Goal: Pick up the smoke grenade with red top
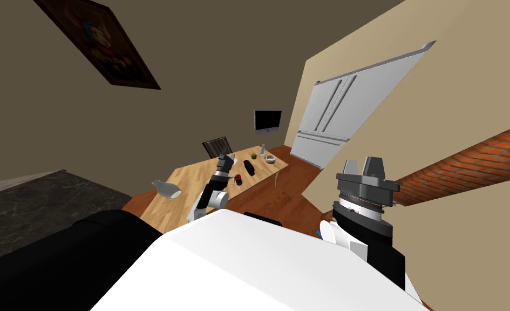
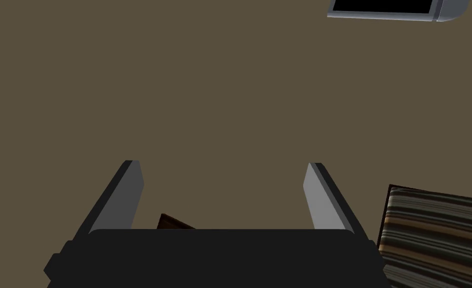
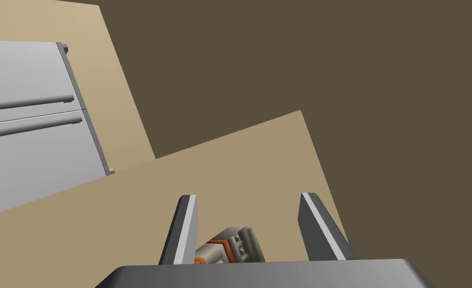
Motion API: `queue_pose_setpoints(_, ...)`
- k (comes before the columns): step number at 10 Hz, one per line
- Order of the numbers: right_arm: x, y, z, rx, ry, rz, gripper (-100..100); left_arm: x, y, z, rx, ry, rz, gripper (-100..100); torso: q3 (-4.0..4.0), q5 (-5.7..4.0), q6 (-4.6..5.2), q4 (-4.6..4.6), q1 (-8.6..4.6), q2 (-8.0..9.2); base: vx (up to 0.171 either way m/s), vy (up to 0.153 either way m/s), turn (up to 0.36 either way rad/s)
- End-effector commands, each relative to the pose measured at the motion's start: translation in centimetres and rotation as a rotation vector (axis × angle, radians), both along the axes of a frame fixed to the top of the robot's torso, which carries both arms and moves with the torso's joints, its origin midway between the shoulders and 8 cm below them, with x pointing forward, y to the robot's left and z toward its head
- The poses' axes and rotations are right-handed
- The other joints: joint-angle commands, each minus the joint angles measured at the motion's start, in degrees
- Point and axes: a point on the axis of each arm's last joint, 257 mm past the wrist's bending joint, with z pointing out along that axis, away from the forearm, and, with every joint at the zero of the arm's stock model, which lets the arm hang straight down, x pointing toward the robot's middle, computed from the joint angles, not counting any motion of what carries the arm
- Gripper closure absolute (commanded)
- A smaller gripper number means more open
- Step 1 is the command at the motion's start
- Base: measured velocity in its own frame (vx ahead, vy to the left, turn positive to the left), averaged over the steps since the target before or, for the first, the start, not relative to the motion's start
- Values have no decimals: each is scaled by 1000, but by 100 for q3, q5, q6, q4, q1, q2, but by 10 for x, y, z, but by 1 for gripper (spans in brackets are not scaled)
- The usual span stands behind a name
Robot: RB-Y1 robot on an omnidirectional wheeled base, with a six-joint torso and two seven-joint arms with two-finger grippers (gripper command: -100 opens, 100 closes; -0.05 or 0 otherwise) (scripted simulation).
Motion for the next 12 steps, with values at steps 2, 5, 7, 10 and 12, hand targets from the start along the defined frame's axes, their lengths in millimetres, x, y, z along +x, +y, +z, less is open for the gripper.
queue_pose_setpoints(2, 0, 0, 0, 0, 0, 0, 0, 12, 10, -23, 0, 93, -3, -100, 0, 0, 0, 0, 2, 1, -36, -18, 2)
queue_pose_setpoints(5, 0, 0, 0, 0, 0, 0, 0, 21, 15, -43, -3, 171, -1, -100, -2, 0, 0, -1, 1, -2, -24, -14, 1)
queue_pose_setpoints(7, 0, 0, 0, 0, 0, 0, 0, 27, 22, -58, -6, 229, 1, -100, -2, 1, 0, -1, 2, -3, -22, -14, 2)
queue_pose_setpoints(10, 0, 0, 0, 0, 0, 0, 0, 35, 36, -85, -13, 328, 9, -100, -2, 1, 0, -1, 2, -4, -24, -16, 0)
queue_pose_setpoints(12, 0, 0, 0, 0, 0, 0, 0, 39, 44, -104, -20, 397, 17, -100, -3, 0, 0, -1, 1, -5, -22, -20, 1)
